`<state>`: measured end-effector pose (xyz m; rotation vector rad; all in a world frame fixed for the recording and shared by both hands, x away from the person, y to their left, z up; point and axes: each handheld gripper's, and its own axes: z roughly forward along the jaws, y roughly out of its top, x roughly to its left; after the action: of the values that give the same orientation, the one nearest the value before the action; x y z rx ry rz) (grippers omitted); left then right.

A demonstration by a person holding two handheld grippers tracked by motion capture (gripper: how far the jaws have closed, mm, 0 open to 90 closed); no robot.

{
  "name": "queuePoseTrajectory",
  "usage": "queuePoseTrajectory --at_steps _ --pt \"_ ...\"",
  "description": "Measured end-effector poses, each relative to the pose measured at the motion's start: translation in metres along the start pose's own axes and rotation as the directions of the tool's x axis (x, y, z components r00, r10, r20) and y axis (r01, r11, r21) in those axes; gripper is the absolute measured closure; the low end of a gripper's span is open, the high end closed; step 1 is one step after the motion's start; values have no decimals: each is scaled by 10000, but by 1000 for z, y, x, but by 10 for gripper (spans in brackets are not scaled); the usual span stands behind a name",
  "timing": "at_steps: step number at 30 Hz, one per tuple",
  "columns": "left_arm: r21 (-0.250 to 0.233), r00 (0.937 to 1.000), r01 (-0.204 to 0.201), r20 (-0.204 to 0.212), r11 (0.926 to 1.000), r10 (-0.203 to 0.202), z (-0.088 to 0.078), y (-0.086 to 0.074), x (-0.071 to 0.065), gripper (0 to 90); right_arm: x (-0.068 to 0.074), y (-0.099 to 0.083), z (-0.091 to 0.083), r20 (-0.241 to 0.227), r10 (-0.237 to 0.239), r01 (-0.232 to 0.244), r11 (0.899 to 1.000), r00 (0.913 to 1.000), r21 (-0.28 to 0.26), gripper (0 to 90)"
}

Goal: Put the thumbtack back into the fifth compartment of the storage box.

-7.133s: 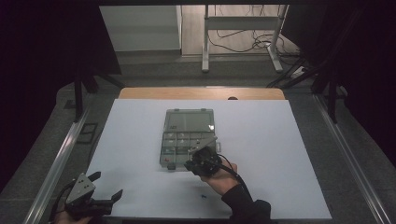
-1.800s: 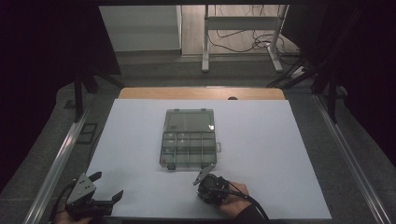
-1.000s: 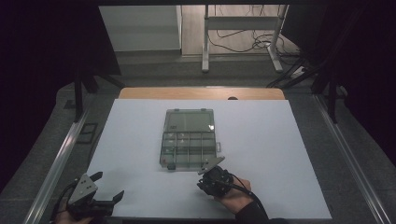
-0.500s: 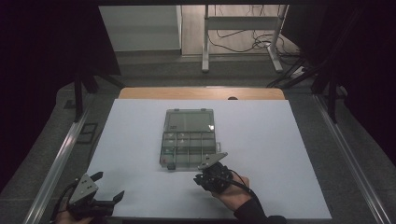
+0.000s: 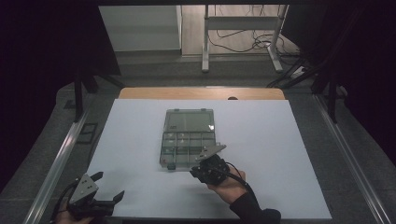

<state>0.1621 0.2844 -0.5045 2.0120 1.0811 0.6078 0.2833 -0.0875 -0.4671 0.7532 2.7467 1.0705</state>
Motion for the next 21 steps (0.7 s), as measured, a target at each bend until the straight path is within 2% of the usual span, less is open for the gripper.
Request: queuePoseTrajectory --at_steps 21 --pt "-2 10000 -8 14 10000 8 0 0 0 20 -13 32 19 21 281 -280 9987 9996 -428 824"
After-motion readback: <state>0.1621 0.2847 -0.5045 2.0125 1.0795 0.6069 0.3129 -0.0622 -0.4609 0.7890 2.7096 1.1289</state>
